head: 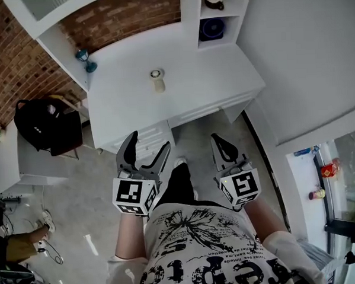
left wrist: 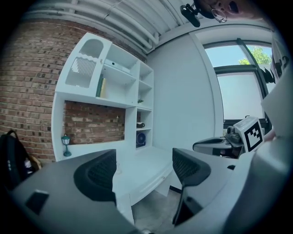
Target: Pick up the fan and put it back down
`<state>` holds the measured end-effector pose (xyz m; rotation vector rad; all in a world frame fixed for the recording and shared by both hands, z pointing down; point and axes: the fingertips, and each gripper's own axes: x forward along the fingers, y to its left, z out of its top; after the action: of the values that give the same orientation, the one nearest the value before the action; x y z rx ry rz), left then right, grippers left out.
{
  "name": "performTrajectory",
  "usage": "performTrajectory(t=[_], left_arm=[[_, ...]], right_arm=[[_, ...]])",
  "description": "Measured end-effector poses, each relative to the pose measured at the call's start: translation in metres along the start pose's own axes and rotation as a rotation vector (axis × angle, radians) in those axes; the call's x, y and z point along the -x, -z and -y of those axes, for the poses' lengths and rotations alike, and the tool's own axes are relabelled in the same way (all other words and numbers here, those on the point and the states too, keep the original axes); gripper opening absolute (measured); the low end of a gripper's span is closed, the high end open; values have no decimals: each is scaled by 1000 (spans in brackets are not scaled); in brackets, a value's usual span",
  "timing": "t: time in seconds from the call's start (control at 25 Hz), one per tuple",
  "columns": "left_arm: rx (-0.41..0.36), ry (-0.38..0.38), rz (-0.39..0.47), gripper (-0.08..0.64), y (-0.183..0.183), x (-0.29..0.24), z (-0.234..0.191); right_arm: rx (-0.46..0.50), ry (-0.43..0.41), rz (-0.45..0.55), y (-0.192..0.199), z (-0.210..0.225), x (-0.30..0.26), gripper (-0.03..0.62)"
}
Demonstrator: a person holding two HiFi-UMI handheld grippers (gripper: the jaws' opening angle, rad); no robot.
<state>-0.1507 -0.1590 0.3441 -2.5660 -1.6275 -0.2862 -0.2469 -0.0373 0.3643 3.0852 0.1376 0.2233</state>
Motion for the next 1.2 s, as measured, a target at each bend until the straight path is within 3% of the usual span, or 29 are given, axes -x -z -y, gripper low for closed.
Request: performTrajectory(t=[0.28,0.64,0.92,1.2], left_arm=[[16,-44,-23,370,1,-81,-47],[80,-106,-95,370,6,-225,-130],[126,-169,-190,370,40,-309,-196],[209,-184,-332,370,98,-368,-234]], right_arm=[[26,-32,-10,-3,44,-84,15],[48,-103,-53,-9,115,-229,15],[49,-156,-84,5,147,-336,15],[51,-191,-120,22,154,-398,15]])
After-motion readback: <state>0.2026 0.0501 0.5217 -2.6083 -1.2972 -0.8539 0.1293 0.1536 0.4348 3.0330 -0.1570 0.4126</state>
